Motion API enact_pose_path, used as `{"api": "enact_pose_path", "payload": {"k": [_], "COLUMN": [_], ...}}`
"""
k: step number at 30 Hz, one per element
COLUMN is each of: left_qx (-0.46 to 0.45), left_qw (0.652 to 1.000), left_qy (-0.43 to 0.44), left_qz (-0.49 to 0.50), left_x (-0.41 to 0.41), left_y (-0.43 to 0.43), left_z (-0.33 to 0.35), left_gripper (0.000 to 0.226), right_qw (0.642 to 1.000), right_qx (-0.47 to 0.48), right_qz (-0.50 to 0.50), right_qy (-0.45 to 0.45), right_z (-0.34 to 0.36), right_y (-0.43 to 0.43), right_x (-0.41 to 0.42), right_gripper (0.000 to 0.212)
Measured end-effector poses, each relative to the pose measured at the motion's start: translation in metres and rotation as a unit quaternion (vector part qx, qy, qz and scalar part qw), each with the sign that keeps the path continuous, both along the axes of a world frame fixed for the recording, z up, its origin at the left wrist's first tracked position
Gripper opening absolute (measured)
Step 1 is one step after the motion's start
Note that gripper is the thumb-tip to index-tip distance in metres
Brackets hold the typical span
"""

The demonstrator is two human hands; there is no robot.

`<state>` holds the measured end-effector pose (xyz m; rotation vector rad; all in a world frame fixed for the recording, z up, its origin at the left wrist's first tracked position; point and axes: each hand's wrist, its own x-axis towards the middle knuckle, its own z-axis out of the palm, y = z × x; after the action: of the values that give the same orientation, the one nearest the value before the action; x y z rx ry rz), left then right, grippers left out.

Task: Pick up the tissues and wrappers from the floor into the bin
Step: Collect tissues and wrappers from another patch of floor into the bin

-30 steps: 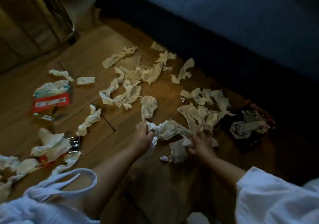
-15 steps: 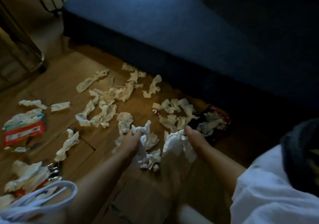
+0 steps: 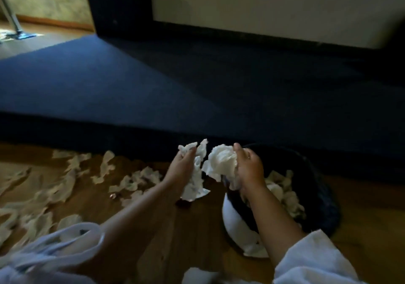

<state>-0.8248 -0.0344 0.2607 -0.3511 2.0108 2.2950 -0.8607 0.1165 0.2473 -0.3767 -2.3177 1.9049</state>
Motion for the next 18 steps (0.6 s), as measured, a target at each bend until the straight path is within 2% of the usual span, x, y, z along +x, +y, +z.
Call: {"api": "enact_pose_path", "payload": {"k": [4, 7, 10, 13, 15, 18], "left_qx": [0.032, 0.049, 0.056, 0.015, -0.035, -0.082], "left_qw": [0.998, 0.997, 0.997, 0.993, 0.987, 0.979], "left_qy": [0.028, 0.027, -0.016, -0.053, -0.054, -0.030], "left_qz": [-0.056, -0.055, -0.053, -0.100, -0.146, -0.184], "left_x": [-0.031, -0.043, -0.040, -0.040, -0.042, -0.040], "left_y": [0.079, 0.127, 0.153, 0.162, 0.157, 0.142], "left_z": [0.004, -0.013, -0.029, -0.044, -0.045, -0.039], "left_gripper": [0.026, 0.022, 0.020, 0.048, 0.058, 0.049], "right_qw": [0.988, 0.977, 0.971, 0.969, 0.970, 0.973], "right_qx": [0.033, 0.006, -0.004, 0.008, -0.012, 0.000], "right_qz": [-0.148, -0.212, -0.238, -0.234, -0.220, -0.212], "right_qy": [0.041, 0.029, -0.012, -0.080, -0.106, -0.094], "right_z": [-0.006, -0.027, -0.046, -0.058, -0.057, -0.048], "right_y": [0.067, 0.100, 0.113, 0.121, 0.124, 0.123], "right_x": [-0.006, -0.003, 0.000, 0.001, 0.003, 0.003], "right_gripper": [0.033, 0.030, 0.037, 0.052, 0.055, 0.049]}}
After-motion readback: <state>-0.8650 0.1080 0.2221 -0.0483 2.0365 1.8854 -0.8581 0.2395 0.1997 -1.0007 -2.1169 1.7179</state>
